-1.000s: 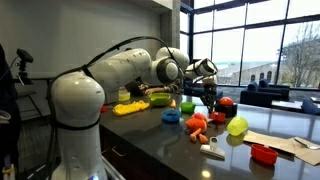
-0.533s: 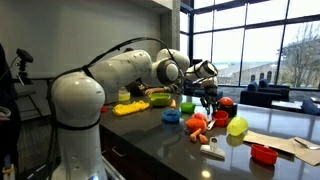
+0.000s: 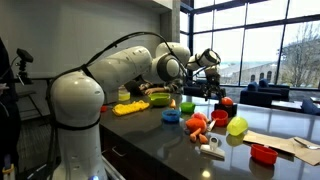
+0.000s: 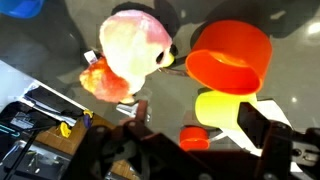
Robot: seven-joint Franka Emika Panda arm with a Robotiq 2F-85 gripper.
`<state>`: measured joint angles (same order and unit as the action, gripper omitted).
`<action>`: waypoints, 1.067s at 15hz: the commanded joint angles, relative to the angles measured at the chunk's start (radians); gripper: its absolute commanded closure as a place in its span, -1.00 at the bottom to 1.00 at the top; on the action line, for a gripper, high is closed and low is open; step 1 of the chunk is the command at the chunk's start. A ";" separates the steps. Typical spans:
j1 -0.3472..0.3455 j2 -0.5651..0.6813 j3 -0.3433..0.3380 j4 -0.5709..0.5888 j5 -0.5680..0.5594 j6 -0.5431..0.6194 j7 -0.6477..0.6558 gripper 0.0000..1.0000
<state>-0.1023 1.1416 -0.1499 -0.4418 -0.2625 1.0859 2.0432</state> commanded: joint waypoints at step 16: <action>0.124 -0.202 0.061 0.069 0.153 -0.061 -0.629 -1.00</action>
<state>-0.0015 0.9611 -0.0852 -0.3582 -0.1025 1.0076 1.5400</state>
